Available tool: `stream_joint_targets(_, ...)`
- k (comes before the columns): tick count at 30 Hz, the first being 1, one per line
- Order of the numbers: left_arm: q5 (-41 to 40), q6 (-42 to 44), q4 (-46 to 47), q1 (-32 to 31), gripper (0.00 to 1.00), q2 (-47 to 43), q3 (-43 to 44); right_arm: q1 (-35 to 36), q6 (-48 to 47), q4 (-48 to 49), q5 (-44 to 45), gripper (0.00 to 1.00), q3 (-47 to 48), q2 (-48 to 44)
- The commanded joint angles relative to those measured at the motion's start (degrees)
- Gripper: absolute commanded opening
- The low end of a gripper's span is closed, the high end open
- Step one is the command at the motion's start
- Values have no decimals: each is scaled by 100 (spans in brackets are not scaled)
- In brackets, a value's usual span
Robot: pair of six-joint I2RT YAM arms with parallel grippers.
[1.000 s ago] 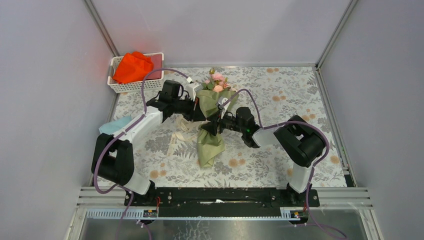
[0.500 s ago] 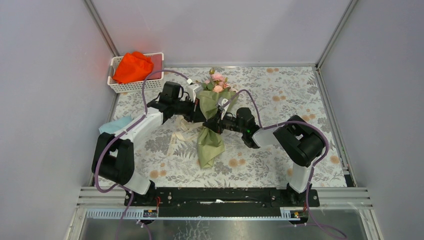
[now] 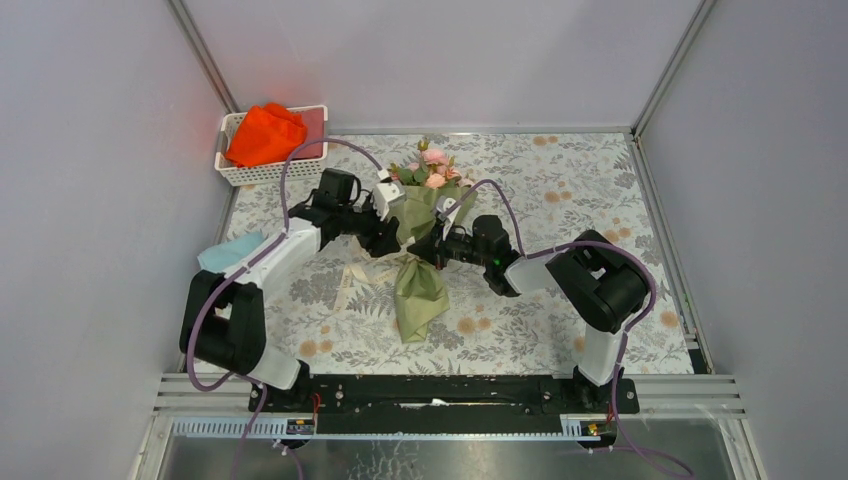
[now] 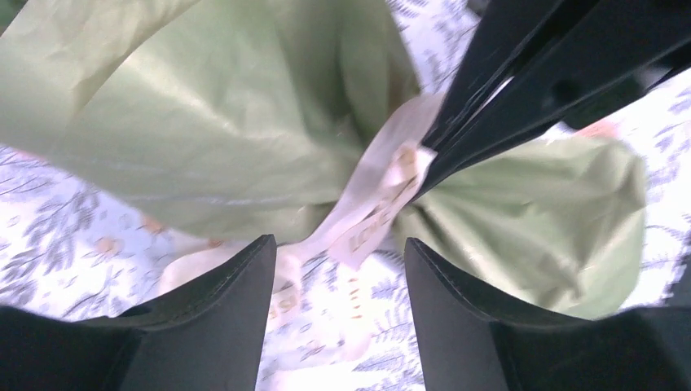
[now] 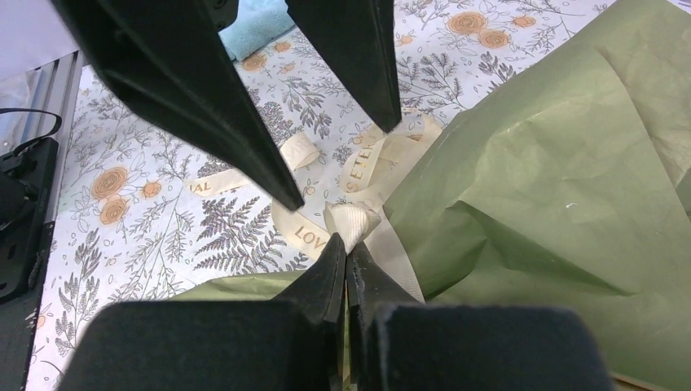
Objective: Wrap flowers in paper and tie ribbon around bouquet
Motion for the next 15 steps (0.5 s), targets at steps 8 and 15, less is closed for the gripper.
stream_joint_targets(8, -846, 1029, 797, -159, 59, 23, -580, -64, 203, 577, -147, 0, 39, -46)
stream_joint_targets(15, -738, 905, 910, -261, 24, 146, -536, -58, 186, 584, -130, 0, 37, -27)
